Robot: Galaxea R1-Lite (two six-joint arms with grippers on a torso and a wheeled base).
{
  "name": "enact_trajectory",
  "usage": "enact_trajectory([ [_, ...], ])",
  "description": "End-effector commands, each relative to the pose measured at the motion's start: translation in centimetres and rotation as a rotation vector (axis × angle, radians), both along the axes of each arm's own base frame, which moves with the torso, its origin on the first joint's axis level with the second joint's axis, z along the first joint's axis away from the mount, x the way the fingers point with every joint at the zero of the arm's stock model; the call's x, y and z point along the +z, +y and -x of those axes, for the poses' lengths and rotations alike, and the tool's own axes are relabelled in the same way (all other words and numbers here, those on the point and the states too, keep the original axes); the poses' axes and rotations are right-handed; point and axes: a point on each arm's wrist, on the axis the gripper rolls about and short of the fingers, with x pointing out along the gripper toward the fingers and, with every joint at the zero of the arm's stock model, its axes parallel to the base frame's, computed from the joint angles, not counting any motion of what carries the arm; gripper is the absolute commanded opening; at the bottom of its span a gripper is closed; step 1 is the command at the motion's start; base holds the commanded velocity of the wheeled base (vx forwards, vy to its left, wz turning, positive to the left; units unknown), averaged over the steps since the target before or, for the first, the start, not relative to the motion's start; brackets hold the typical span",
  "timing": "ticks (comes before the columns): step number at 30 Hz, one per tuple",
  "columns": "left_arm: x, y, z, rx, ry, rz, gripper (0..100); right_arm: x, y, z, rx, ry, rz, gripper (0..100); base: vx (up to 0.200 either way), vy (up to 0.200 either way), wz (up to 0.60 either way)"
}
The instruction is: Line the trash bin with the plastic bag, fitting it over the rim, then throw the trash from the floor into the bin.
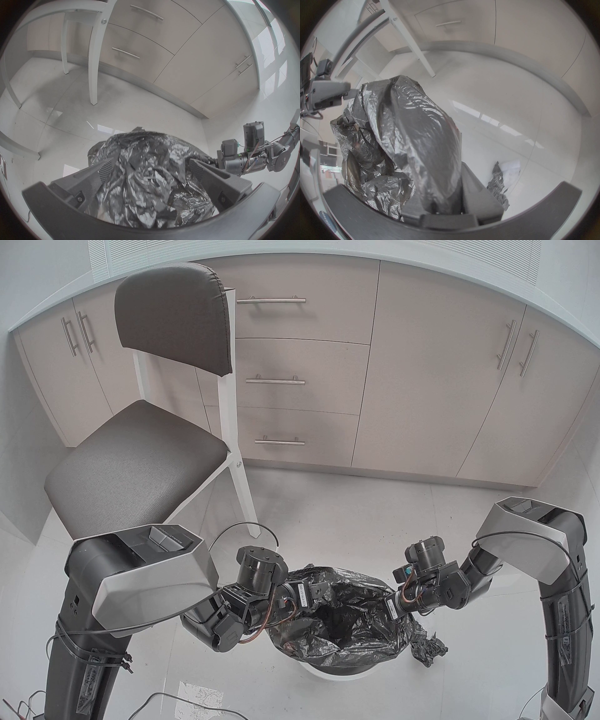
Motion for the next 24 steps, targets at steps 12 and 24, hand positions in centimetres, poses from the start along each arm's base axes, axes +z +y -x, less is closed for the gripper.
enact_trajectory([
  [12, 0.0, 0.1, 0.0, 0.006, 0.001, 0.003, 100, 0.9, -0.1, -2.7, -0.142, -0.163, -0.029, 0, 0.0, 0.0, 0.0],
  [24, 0.0, 0.1, 0.0, 0.009, 0.001, 0.001, 100, 0.6, -0.2, -2.4, -0.158, -0.146, -0.032, 0, 0.0, 0.0, 0.0],
])
